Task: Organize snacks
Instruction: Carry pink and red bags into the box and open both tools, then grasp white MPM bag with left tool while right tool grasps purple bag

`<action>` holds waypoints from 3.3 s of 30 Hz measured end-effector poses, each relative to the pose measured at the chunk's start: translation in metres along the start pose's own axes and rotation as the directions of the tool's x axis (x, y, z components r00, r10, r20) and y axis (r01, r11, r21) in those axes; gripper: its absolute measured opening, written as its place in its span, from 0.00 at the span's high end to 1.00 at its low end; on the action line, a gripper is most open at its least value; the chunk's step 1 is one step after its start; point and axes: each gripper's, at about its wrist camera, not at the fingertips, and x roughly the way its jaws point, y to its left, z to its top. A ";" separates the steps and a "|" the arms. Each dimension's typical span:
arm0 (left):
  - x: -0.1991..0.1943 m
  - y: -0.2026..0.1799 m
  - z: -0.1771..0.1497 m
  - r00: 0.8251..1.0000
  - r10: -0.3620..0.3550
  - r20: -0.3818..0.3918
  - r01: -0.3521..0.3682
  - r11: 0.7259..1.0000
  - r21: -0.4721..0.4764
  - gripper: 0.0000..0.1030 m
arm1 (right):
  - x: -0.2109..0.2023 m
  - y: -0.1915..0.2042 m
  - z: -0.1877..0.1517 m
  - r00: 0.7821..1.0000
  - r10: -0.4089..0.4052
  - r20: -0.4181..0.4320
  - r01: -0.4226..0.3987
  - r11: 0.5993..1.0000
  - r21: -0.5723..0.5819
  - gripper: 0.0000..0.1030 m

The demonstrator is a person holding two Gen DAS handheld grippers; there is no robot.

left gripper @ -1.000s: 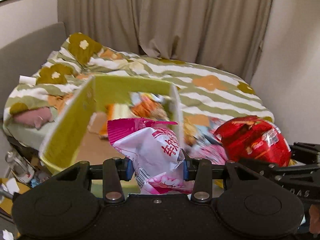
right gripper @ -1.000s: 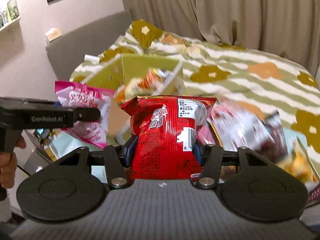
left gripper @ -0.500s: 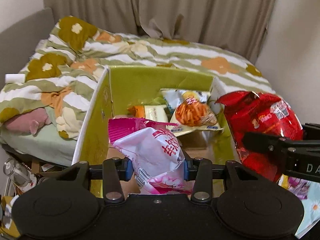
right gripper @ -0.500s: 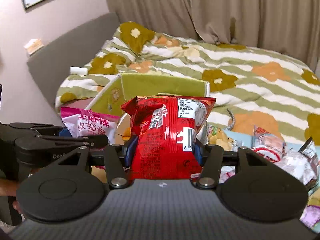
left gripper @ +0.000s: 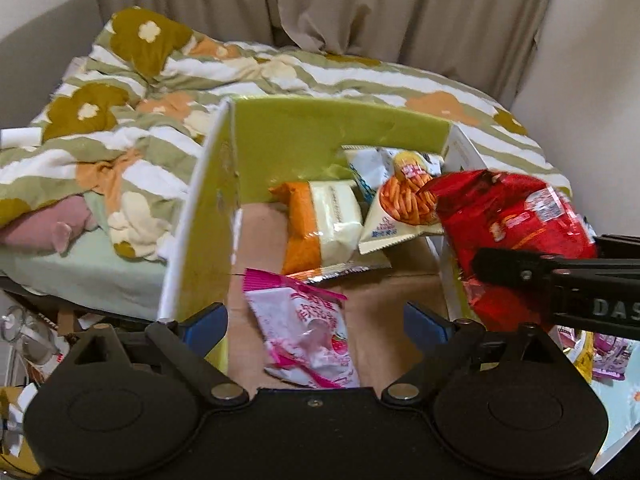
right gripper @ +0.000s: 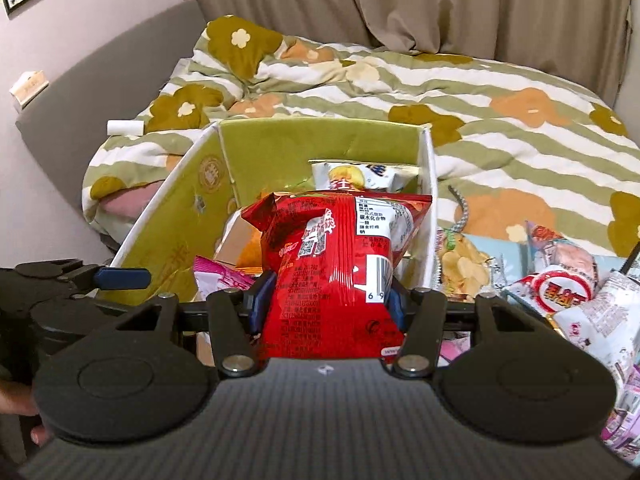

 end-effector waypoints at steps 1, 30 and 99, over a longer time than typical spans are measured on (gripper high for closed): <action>-0.003 0.000 0.001 1.000 0.009 0.006 -0.009 1.000 -0.004 0.06 | 0.001 0.001 0.001 1.000 0.010 -0.002 -0.010 1.000 0.001 0.32; -0.026 -0.009 -0.024 0.995 0.080 0.059 -0.080 0.997 -0.012 0.06 | 0.005 -0.001 -0.010 0.993 0.099 0.065 -0.101 0.995 0.024 0.00; 0.123 -0.359 0.013 0.956 -0.199 -0.215 0.292 0.707 0.644 0.10 | -0.067 -0.280 -0.169 0.974 -0.218 -0.066 0.222 0.844 0.488 0.00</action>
